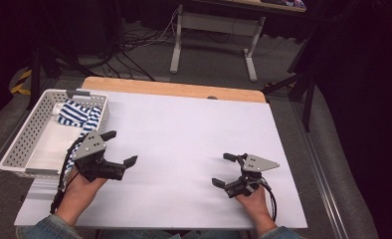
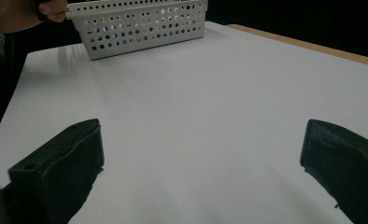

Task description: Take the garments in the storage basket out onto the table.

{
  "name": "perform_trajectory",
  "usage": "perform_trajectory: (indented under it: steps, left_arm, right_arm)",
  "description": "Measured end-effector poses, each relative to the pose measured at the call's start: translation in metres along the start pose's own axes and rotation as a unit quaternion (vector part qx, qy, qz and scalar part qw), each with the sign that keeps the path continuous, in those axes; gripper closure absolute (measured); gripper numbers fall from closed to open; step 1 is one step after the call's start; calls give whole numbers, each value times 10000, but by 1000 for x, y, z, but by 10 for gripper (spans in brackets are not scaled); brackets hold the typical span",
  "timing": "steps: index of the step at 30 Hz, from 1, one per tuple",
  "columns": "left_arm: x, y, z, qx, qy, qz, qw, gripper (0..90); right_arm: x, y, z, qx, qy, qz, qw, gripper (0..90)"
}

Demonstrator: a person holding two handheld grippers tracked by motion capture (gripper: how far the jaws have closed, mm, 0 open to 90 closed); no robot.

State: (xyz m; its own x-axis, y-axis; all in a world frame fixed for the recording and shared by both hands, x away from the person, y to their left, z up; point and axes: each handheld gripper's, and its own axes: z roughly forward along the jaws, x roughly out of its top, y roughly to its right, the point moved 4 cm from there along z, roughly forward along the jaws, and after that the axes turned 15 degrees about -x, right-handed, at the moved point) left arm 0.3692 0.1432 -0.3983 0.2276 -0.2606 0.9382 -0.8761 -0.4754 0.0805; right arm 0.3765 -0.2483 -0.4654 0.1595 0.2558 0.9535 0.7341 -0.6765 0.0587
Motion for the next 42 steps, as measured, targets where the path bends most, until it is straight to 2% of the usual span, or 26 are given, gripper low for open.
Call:
perform_trajectory:
  steps: [6, 10, 12, 18, 22, 24, 27, 31, 33, 36, 39, 42]
  left_arm:
    - [8, -7, -7, -43, -146, -86, 9998, 3]
    - [13, -15, -14, -103, -90, -362, 9993, 5]
    - [14, -21, -17, -24, -108, -493, 9987, 5]
    - [18, -36, -26, 162, -175, -664, 9975, 9]
    - [20, -45, -31, 340, -344, -673, 9966, 8]
    - [22, -51, -33, 500, -510, -752, 9946, 8]
    - [23, -54, -35, 519, -537, -800, 9940, 8]
    - [27, -64, -37, 756, -741, -892, 9904, 11]
    - [28, -67, -37, 798, -793, -883, 9897, 10]
    - [29, -72, -40, 899, -907, -942, 9873, 12]
    - [31, -75, -42, 910, -963, -944, 9867, 11]
    - [29, -79, -43, 996, -1061, -997, 9843, 11]
  right_arm:
    - [0, 0, 0, 4, -3, 22, 10000, 4]
    - [0, 0, 0, -10, -13, 42, 10000, 6]
    - [0, 0, -1, -6, -9, 43, 10000, 5]
    - [0, 1, -1, -6, 0, 36, 10000, 5]
    - [0, 1, -1, 11, -4, 55, 10000, 5]
    - [0, 1, -1, 15, -7, 58, 10000, 5]
    - [0, 0, 0, 30, -11, 53, 10000, 5]
    - [-1, 0, 1, 41, -36, 66, 10000, 5]
    - [-1, 0, 1, 41, -34, 62, 10000, 5]
    - [-1, 0, 1, 46, -34, 61, 10000, 5]
    - [-1, 0, 1, 60, -34, 62, 10000, 5]
    - [-1, -1, 1, 72, -23, 48, 10000, 5]
